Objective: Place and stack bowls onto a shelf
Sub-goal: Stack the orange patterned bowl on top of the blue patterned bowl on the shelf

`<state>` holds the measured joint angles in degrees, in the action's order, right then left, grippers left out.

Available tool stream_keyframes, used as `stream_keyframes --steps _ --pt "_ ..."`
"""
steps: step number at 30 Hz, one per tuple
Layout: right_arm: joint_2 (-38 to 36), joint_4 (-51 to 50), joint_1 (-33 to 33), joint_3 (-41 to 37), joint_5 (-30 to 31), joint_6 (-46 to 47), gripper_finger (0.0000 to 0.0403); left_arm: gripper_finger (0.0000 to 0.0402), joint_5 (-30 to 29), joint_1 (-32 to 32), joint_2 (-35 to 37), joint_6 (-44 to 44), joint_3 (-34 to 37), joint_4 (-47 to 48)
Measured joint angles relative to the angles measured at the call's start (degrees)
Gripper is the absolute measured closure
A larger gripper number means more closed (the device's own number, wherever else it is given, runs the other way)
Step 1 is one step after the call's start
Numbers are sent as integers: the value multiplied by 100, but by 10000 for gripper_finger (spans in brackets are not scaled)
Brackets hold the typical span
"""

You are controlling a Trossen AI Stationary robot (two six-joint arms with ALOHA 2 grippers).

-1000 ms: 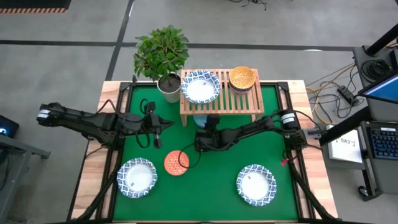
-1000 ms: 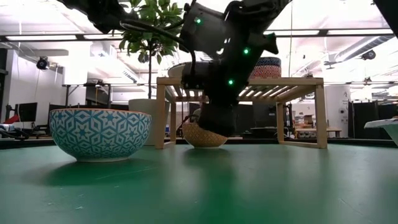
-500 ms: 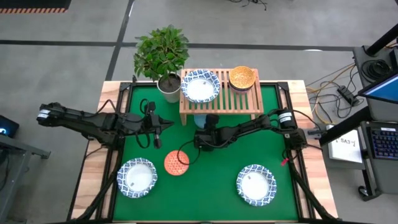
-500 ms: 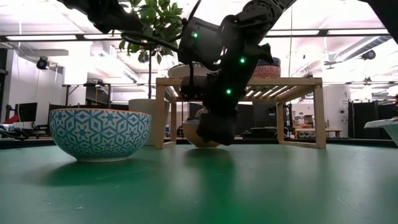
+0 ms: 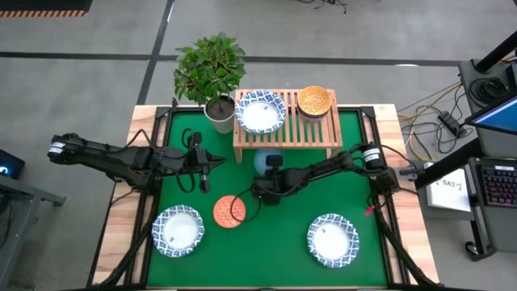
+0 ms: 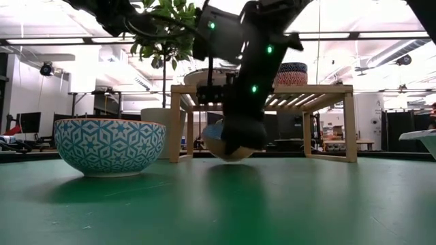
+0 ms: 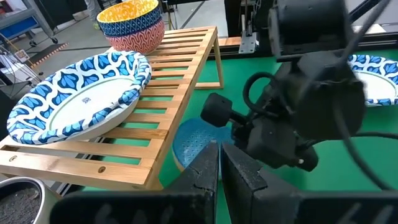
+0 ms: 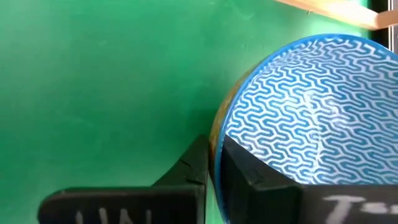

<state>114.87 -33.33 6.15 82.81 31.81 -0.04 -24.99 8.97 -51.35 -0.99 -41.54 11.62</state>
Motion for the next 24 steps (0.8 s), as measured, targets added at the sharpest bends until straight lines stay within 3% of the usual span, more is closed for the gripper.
stream_keyframes --steps 7,18,24 --pt "-62 -1148 332 623 -565 201 389 402 0 0 0 0 0 -24" --pt "-1245 -1653 556 880 -2699 914 390 402 0 0 2 0 2 -238" --pt "-2280 -1404 782 880 -2493 965 390 402 2 0 2 0 2 -264"
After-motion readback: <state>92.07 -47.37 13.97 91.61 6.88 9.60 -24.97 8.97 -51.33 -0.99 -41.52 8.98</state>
